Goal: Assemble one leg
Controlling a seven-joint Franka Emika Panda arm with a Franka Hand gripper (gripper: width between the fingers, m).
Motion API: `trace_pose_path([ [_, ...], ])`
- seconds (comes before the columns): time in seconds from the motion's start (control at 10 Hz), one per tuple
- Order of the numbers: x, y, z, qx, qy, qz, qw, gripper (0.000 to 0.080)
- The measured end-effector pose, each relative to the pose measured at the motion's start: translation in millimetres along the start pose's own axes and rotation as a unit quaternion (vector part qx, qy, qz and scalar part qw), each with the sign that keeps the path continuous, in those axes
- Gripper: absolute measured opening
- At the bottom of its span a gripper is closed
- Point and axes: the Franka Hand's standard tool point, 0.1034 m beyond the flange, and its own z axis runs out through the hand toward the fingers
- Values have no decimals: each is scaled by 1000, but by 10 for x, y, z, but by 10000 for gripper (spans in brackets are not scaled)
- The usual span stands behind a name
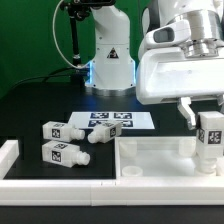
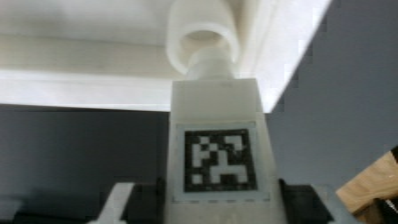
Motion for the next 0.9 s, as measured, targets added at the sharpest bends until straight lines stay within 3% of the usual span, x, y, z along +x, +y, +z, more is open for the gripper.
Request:
trace_pose_path([
  [0.4,-94,-5,77,-1,-8,-3,1000,287],
  [0.9,0,-3,130,-2,10,-1,1000,287],
])
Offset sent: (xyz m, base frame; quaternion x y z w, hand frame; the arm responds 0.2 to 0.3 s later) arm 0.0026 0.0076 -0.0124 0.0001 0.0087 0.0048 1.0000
